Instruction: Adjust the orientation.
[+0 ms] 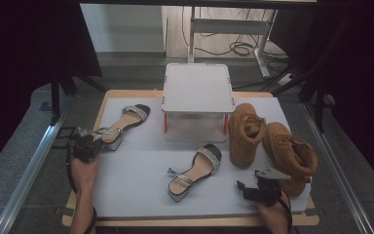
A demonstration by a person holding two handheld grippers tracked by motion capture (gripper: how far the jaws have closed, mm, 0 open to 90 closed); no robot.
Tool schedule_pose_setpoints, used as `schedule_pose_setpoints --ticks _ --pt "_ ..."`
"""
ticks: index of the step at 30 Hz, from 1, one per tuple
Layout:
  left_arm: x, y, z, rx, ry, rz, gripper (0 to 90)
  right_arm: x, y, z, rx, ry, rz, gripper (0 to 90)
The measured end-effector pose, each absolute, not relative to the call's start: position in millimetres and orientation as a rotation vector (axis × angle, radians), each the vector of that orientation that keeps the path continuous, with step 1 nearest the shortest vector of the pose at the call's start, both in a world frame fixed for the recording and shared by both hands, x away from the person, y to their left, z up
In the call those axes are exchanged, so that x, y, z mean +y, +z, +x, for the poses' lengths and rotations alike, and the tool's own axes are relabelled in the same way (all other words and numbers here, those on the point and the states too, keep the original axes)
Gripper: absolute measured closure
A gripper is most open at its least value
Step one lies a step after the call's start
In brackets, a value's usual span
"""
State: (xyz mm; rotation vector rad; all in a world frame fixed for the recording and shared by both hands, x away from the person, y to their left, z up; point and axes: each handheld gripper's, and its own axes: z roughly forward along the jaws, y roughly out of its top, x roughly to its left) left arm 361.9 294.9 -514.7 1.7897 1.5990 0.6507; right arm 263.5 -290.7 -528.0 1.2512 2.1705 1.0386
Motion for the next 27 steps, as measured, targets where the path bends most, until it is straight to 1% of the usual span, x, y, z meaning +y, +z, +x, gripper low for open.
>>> schedule_pose_setpoints --ticks 4,27 --pt "294 -516 360 1.590 0.614 1.771 89.5 -291 -528 264 2.172 1.037 1.251 15.9" --pt "261 -515 347 1.526 0.619 1.822 89.3 -291 -528 264 2.172 1.037 1.251 15.9"
